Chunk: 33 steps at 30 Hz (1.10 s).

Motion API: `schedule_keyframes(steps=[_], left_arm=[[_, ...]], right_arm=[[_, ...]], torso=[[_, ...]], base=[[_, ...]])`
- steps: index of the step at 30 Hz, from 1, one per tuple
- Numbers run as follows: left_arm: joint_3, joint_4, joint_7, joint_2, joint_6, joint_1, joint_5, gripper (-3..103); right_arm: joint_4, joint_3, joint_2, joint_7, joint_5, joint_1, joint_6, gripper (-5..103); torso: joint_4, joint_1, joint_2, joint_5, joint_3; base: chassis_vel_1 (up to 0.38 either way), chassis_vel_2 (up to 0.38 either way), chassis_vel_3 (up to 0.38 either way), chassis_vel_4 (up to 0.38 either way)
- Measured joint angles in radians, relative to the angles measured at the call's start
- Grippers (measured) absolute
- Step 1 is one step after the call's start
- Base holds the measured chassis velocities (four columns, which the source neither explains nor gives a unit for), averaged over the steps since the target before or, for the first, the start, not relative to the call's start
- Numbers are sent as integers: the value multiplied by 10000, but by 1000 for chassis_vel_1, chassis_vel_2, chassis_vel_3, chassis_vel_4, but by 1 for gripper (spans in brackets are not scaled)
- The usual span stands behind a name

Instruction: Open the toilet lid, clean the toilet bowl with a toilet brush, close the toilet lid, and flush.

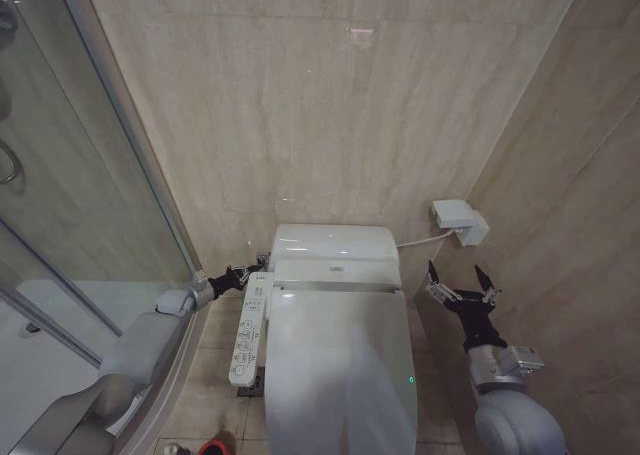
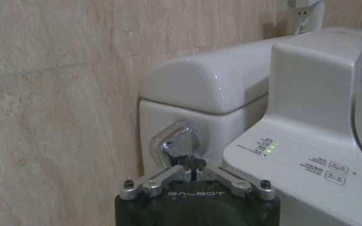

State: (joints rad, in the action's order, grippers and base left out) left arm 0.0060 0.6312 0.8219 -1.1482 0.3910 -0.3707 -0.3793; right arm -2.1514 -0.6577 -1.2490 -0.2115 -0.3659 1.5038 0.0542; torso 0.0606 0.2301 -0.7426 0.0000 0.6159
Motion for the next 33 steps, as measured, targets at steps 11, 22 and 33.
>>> schedule_keyframes(steps=[11,22,33], left_arm=[[9,25,43,25,-7,-22,2,0],[-309,654,-364,106,-149,-725,-39,0],[-1080,2012,-841,491,-386,-1904,42,0]], right_arm=[[0,0,0,0,0,0,0,100],[0,0,0,0,0,0,0,100],[0,0,0,0,0,0,0,100]], torso=[[1,0,0,1,0],[2,0,1,3,0],[4,2,4,-6,4]], base=[[0,0,0,0],[0,0,0,0],[0,0,0,0]])
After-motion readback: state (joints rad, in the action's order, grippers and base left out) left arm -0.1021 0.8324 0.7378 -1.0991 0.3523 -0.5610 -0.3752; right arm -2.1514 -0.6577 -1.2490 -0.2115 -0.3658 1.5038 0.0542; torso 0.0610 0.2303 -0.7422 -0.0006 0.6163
